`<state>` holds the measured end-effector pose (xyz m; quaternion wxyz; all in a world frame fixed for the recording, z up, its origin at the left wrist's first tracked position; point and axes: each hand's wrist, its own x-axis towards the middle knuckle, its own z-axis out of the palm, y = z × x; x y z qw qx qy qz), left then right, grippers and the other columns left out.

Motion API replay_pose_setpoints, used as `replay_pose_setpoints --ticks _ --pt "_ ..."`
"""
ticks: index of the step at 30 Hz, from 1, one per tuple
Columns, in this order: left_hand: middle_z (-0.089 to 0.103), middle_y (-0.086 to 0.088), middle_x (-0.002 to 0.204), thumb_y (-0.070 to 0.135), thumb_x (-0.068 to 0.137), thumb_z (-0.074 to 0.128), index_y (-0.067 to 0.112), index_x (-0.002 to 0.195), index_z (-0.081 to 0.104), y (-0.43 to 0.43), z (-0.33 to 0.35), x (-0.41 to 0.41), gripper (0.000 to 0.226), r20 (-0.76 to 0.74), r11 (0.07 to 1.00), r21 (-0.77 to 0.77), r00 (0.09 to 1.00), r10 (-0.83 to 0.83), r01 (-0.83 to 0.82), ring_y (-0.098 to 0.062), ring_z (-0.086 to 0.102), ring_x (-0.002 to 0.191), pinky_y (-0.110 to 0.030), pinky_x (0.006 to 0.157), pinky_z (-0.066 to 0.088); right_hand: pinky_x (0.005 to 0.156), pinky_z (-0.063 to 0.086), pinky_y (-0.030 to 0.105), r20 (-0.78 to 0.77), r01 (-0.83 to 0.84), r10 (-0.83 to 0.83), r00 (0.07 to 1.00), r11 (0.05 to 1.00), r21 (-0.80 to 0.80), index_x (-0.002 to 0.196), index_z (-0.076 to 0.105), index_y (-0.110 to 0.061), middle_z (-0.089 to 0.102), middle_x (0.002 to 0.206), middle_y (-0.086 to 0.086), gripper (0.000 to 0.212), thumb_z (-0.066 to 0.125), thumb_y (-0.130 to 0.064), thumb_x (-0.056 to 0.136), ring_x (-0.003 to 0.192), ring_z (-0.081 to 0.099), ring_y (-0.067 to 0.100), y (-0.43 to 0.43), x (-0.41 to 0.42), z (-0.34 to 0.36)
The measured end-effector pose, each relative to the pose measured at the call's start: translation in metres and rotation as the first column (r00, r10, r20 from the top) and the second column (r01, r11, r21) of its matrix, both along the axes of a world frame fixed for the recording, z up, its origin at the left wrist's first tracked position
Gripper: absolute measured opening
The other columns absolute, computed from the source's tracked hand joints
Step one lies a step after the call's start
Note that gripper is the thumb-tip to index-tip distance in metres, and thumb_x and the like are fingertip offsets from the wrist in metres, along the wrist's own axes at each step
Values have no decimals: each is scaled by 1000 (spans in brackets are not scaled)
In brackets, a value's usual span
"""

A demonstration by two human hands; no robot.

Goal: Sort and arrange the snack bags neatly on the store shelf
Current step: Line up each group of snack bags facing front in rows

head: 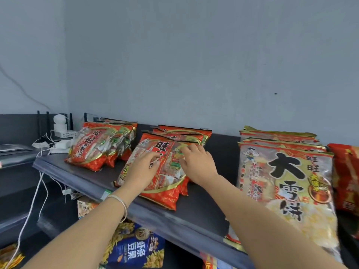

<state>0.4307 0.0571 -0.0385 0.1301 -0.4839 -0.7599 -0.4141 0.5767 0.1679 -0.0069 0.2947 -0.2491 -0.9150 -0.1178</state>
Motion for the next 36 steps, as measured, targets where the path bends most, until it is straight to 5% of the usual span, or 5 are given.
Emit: replay_pose_setpoints --ticks 5,17,29,36 --pt "54 3 128 24 95 50 22 126 55 40 29 -25 31 -113 1000 12 993 -18 20 -15 51 118 -35 99 43 98 43 45 -72 1 -4 997 999 -45 133 49 -16 53 133 7 37 37 -30 101 125 45 31 40 -40 28" --pt "53 4 132 34 97 43 27 129 52 117 72 -97 34 -324 991 -127 946 1 -45 -15 49 120 -39 98 40 98 38 45 49 174 -171 984 983 -59 134 49 -16 51 132 9 37 39 -17 98 124 45 32 122 -122 70" --pt "62 7 123 51 94 42 29 123 59 184 96 -158 40 -246 869 -427 893 -377 250 -15 55 112 -33 88 40 81 39 37 198 480 -447 873 859 -178 112 56 -17 60 114 7 21 46 -13 93 104 56 29 153 -170 86" --pt "59 12 124 57 92 39 40 121 58 194 85 -162 39 -323 829 -510 842 -433 230 -15 50 115 -36 88 25 84 33 40 158 534 -513 844 833 -144 116 58 -23 63 112 5 32 40 -10 94 102 58 29 154 -171 71"
